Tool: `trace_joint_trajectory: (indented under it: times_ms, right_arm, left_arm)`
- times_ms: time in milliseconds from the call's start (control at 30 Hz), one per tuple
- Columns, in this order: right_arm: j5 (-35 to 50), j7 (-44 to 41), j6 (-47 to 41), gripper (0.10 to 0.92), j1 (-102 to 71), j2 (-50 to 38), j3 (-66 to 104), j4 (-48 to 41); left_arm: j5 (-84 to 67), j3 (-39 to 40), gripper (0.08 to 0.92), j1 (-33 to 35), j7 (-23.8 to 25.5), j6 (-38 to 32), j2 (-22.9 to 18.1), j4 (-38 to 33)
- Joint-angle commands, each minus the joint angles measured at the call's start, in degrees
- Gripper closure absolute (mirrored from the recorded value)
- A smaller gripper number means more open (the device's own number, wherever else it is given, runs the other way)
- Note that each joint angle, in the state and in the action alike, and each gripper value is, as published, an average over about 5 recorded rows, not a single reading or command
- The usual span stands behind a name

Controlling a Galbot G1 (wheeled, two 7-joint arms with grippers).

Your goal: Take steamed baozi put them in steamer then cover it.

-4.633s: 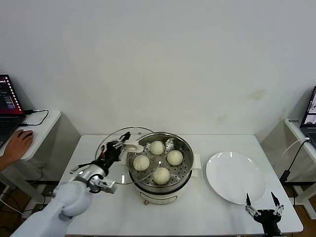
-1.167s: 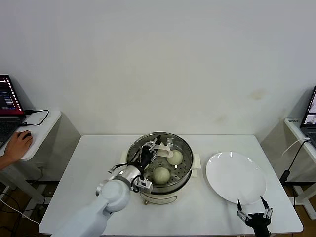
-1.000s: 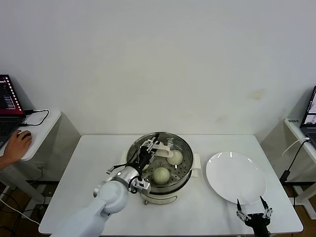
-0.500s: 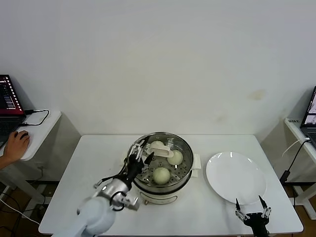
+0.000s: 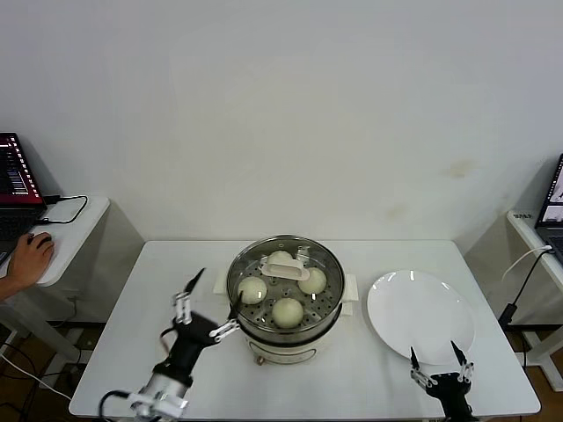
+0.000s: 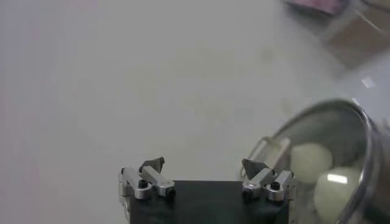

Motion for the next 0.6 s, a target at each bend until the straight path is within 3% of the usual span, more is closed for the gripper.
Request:
trace_joint_trajectory:
  times_ms: [33, 267, 600]
  right_arm:
    - [10.3, -0.2, 0.5, 0.203, -4.4, -6.9, -4.5, 2.4]
    - [11.0, -0.5, 3.5, 0.203, -7.3, -7.9, -6.7, 4.2]
    - [11.1, -1.1, 4.3, 0.203, -8.1, -7.9, -7.1, 4.3]
  left_arm:
    - [-29.0, -7.9, 0.177, 20.4, -10.5, -12.1, -7.0, 2.0]
    - [-26.3, -5.8, 0.177, 21.6, -11.3, -16.6, -10.9, 6.2]
    - [-26.1, -5.6, 0.177, 23.3, -7.3, -20.4, -11.0, 8.3]
